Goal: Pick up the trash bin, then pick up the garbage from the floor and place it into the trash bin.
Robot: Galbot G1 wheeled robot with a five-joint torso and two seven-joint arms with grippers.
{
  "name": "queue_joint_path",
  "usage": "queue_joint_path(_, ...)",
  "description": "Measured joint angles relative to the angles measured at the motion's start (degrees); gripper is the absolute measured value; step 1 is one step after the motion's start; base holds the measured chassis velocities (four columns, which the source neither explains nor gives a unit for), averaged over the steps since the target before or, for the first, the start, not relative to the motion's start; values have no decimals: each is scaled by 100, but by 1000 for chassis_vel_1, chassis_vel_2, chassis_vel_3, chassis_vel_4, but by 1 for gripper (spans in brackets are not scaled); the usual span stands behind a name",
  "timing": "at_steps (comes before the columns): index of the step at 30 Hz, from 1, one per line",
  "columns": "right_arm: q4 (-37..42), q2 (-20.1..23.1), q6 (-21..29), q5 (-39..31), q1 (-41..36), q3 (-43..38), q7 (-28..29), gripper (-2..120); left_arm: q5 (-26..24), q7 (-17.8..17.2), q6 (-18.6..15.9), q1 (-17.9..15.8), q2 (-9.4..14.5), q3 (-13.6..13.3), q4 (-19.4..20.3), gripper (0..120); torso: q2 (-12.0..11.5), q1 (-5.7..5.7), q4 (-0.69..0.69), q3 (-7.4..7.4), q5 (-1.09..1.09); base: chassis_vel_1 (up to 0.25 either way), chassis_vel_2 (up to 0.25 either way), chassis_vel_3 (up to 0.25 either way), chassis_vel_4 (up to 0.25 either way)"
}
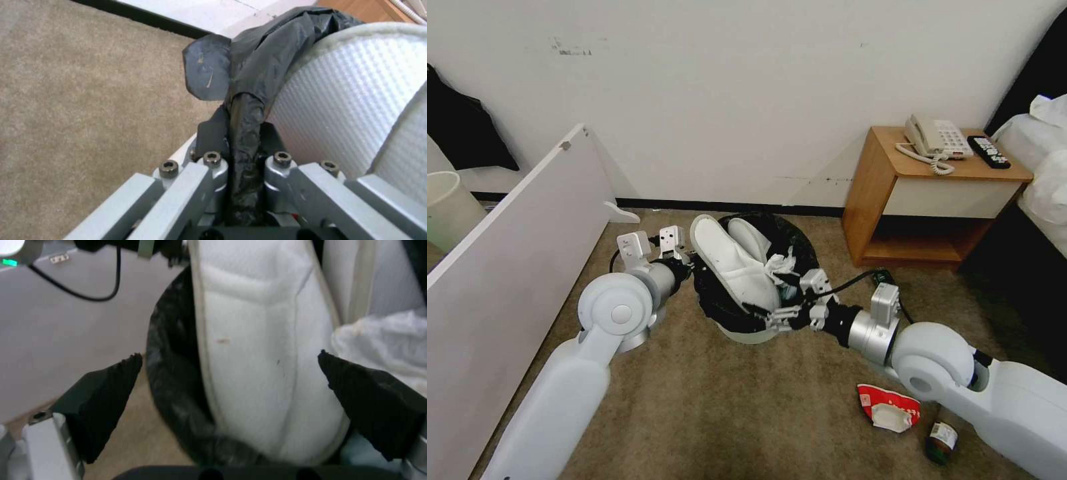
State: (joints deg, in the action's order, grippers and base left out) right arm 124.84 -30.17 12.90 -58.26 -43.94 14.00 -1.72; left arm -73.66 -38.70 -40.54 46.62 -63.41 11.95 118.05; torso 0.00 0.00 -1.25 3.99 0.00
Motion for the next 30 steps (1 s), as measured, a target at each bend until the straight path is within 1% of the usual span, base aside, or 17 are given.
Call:
queue_joint_path(5, 93, 102, 89, -69, -30, 28, 149, 100, 9, 2, 6, 13, 6, 31, 3, 4, 0, 0, 0, 0, 0, 0, 0, 0, 0)
queue_joint_path(13, 136, 134, 101, -64, -92, -390, 149, 100, 30, 24, 13, 24, -17, 44, 4, 4, 0, 0, 0, 1, 0, 0, 0, 0, 0)
queue_joint_path(17, 136, 144, 31, -18, -127, -584, 80, 100, 36, 28, 17, 47, -24, 69, 4, 4, 0, 0, 0, 1, 0, 0, 0, 0, 0)
queue_joint_path(22, 146, 152, -82, 161, -212, -968, -29, 100, 57, 37, 17, 134, -27, 215, 4, 4, 0, 0, 0, 1, 0, 0, 0, 0, 0)
queue_joint_path(23, 158, 152, -121, 230, -238, -1145, -77, 100, 63, 39, 17, 164, -27, 294, 5, 4, 0, 0, 0, 1, 0, 0, 0, 0, 0)
queue_joint_path(24, 158, 152, -121, 230, -238, -1145, -77, 100, 63, 39, 17, 164, -27, 294, 5, 4, 0, 0, 0, 1, 0, 0, 0, 0, 0)
queue_joint_path(25, 172, 151, -169, 293, -253, -1333, -132, 100, 71, 43, 17, 191, -28, 380, 2, 4, 0, 0, 1, 1, 0, 0, 0, 0, 0)
queue_joint_path(26, 172, 151, -169, 293, -253, -1333, -132, 100, 71, 43, 17, 191, -28, 380, 2, 4, 0, 0, 1, 1, 0, 0, 0, 0, 0)
queue_joint_path(29, 266, 149, -241, 308, -333, -1959, -181, 100, 89, 56, 28, 243, -27, 588, -81, 4, 0, 0, 1, 0, 0, 0, 0, 0, 0)
queue_joint_path(30, 266, 149, -241, 308, -333, -1959, -181, 100, 89, 56, 28, 243, -27, 588, -81, 4, 0, 0, 1, 0, 0, 0, 0, 0, 0)
